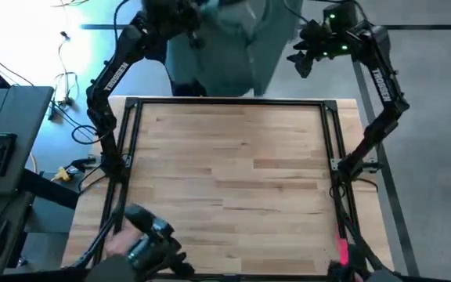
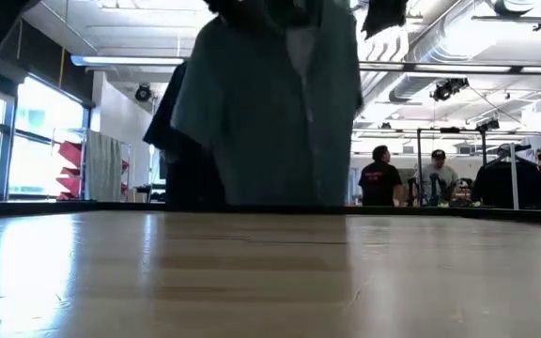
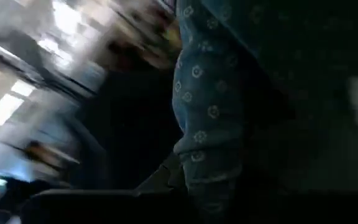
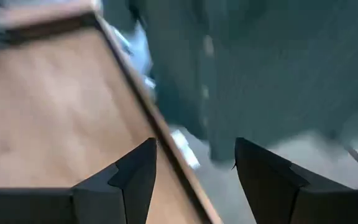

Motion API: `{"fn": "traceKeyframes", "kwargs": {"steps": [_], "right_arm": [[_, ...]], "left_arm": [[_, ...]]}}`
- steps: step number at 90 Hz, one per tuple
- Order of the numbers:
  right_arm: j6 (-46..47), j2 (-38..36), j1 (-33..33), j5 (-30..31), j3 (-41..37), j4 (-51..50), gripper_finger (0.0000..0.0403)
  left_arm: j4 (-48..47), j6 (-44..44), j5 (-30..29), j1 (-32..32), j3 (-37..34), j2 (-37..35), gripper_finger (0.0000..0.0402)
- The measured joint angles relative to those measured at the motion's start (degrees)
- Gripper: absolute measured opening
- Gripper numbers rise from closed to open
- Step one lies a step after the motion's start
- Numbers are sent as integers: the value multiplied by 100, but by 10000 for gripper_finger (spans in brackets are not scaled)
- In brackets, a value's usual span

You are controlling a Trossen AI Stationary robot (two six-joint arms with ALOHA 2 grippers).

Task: Hang clothes
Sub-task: Hang the hangered light blue polo shirt on the hanger rack

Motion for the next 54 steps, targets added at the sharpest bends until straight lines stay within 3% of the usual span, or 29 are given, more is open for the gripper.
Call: {"fn": "traceKeyframes", "kwargs": {"steps": [7, 16, 30, 46, 54], "right_arm": [[-39, -56, 2, -393, -2, 119, 194], [-245, -54, 11, -265, -7, 399, 194], [-1134, 120, 179, 243, -20, 1357, 194], [-2258, 452, 422, 1558, -15, 2564, 194], [-2753, 689, 445, 1771, -19, 2686, 194]], "left_arm": [[-586, -342, 215, 59, -2, 9, 10], [-959, -684, 596, 162, -4, 13, 10], [-1260, -1258, 1403, 374, -4, 11, 10], [-1373, -1613, 2338, 558, -4, 11, 10], [-1428, -1685, 2615, 615, -5, -29, 10]]}}
